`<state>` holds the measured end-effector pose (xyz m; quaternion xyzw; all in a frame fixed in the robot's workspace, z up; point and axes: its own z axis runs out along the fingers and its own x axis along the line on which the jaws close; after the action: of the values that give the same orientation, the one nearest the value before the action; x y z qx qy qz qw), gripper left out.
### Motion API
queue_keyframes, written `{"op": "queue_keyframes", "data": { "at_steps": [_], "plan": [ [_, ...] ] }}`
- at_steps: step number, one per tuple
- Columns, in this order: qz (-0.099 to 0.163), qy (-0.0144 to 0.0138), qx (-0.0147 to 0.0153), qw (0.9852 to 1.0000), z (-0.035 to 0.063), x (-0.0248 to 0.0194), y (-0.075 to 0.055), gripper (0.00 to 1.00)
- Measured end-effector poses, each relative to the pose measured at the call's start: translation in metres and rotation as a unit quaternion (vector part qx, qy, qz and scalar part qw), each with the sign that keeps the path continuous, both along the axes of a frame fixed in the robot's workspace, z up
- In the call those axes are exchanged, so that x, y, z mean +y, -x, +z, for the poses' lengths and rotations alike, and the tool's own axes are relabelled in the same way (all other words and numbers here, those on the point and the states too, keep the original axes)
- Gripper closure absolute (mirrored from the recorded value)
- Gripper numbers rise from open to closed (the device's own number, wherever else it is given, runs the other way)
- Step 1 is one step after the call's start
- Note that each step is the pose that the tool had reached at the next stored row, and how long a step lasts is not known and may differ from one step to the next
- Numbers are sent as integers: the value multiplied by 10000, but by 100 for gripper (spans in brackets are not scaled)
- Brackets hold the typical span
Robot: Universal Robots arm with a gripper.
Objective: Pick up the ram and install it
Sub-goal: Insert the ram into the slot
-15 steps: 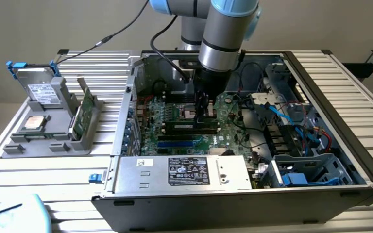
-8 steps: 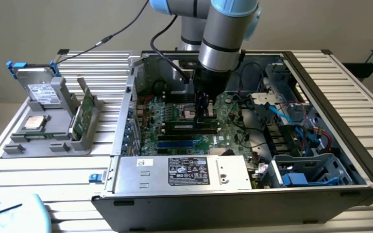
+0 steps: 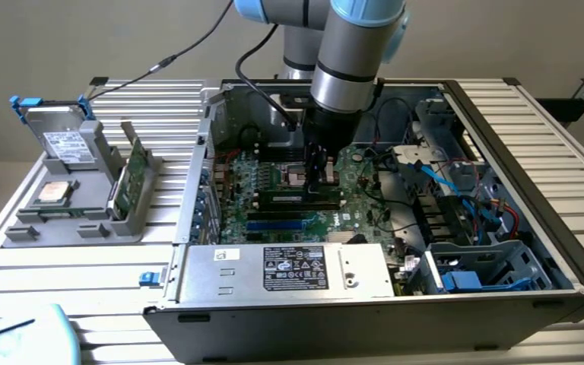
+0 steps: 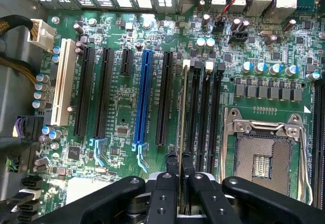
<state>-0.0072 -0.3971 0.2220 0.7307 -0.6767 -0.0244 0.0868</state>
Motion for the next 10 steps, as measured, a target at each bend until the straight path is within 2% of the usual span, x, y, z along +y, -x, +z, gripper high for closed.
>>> {"op": "queue_keyframes", "data": {
  "at_steps": [10],
  "plan": [
    [12, -1, 15, 10000, -5, -1, -3, 86]
  ]
}}
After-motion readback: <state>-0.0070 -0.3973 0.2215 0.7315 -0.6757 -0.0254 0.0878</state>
